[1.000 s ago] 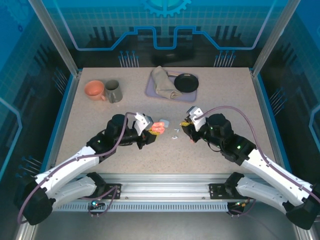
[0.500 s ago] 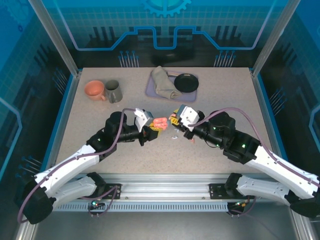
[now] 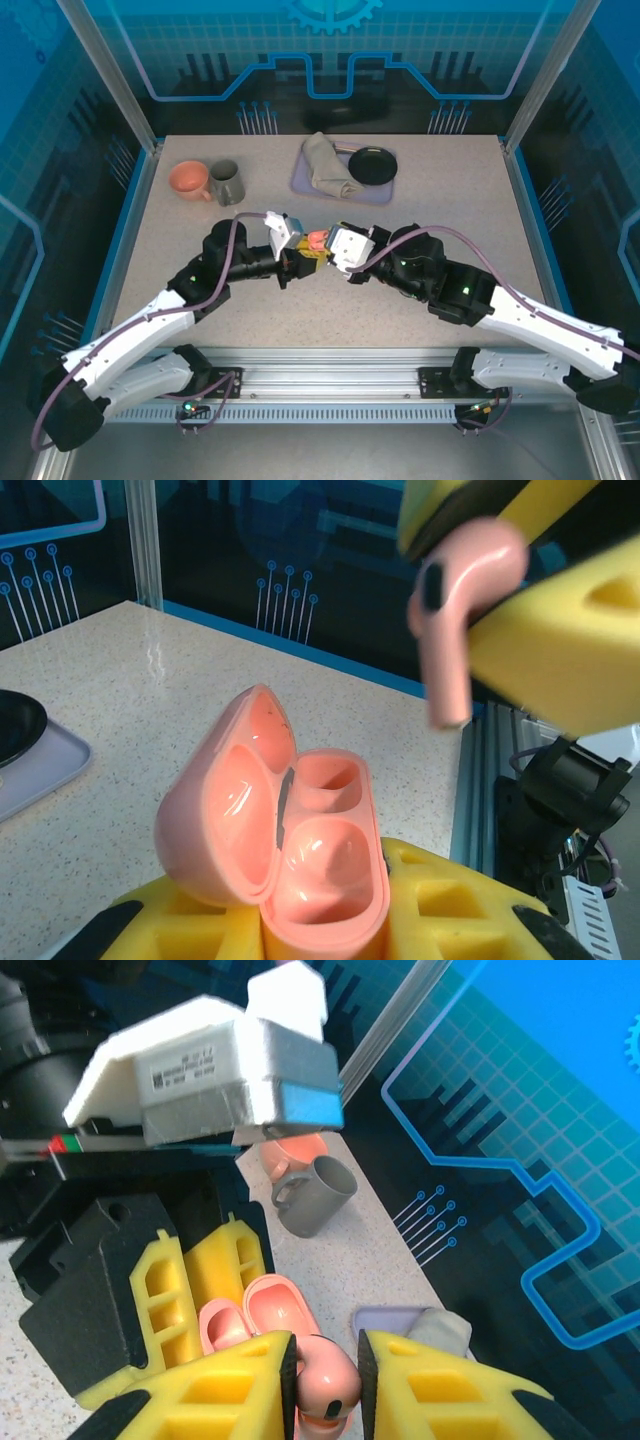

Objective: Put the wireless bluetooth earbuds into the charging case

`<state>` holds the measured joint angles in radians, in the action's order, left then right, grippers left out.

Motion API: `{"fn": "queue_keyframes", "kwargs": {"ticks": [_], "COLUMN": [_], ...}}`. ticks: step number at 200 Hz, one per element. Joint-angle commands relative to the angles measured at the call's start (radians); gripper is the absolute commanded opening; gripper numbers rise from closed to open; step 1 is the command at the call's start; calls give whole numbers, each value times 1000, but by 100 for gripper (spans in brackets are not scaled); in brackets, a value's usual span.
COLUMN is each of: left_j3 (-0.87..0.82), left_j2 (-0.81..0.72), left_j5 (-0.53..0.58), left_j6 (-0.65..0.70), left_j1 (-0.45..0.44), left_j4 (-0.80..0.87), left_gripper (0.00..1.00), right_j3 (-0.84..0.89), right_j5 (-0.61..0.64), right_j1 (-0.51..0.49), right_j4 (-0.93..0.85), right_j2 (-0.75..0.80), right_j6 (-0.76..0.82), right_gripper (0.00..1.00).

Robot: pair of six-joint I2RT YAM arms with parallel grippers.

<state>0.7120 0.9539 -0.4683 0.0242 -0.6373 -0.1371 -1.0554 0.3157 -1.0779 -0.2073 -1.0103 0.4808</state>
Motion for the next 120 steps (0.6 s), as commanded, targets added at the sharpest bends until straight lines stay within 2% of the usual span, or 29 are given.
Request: {"fn": "queue_keyframes", "kwargs": {"ticks": [1,120], "left_j3": [17,14], "left_j2": [-28,-35], "left_j5": [-45,-54], "left_j6": [8,64], "left_j1": [-7,-8], "left_j4": [-13,8], "left_gripper": [0,0], "right_j3": [-26,-37], "right_j5": [24,25], "right_j1": [-20,-37], "right_j4": [39,32], "right_j2": [-13,-68], "right_j6": [49,95], "right_gripper": [25,25]}}
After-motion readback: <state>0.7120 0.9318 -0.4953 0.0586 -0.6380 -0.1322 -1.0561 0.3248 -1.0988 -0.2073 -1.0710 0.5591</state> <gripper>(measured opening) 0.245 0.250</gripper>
